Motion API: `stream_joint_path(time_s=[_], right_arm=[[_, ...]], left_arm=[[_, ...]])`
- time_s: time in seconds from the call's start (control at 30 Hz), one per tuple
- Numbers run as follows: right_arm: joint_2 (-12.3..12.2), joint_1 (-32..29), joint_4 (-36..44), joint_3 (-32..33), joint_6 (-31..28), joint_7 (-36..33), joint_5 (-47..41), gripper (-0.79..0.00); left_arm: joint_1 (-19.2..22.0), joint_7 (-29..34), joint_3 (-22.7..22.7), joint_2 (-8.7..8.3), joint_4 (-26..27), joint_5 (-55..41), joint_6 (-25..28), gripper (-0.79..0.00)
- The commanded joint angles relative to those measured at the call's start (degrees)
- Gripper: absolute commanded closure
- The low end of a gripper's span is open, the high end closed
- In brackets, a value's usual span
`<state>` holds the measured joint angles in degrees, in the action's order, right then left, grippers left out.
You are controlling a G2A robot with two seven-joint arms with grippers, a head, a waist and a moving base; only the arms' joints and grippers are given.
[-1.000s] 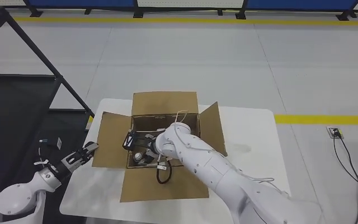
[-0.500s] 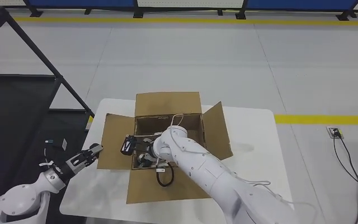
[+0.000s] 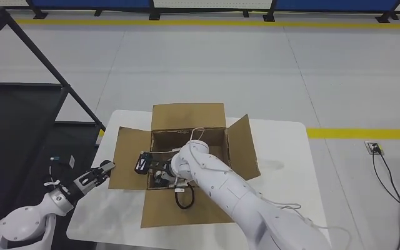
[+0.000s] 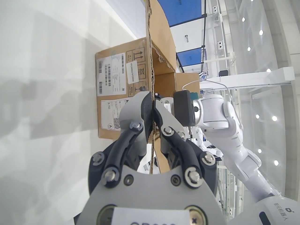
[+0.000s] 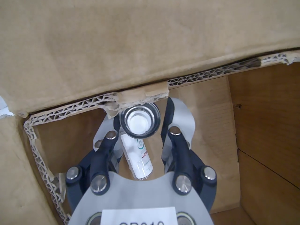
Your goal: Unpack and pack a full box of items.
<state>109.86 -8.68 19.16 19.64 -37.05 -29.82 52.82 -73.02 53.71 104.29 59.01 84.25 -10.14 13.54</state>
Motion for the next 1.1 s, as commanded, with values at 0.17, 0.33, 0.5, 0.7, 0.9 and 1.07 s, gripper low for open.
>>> stream_joint_path(time_s=[0.17,0.33,0.5,0.7,0.9,1.07], right_arm=[[0.1,1.3,-0.4,1.0,1.6,0.7,0.7,0.000],[-0.4,2.4,0.6,2.3,4.0,0.2,0.6,0.000],[-1.4,3.0,3.8,4.1,7.2,-3.5,0.1,0.000],[-4.0,2.0,11.1,6.5,10.1,-7.7,0.9,0.000],[-9.3,-3.8,29.1,11.3,18.4,-16.2,5.5,0.000],[-13.5,-10.5,45.2,16.5,25.3,-26.9,10.9,0.000]], left_arm=[[0.2,-1.1,-0.2,-0.30,-0.2,-0.1,-0.3,0.000],[1.1,-2.1,-0.6,-0.50,-0.7,-0.4,-1.7,0.000],[1.9,-2.4,-0.8,-0.76,-1.1,-0.5,-2.2,0.000],[2.1,-2.4,-0.8,-1.07,-1.0,-0.5,-2.1,-0.548],[2.1,-2.9,-1.1,-1.31,-0.5,-0.7,-2.8,-0.785],[2.1,-3.1,-1.1,-1.34,-0.4,-0.7,-3.0,-0.785]])
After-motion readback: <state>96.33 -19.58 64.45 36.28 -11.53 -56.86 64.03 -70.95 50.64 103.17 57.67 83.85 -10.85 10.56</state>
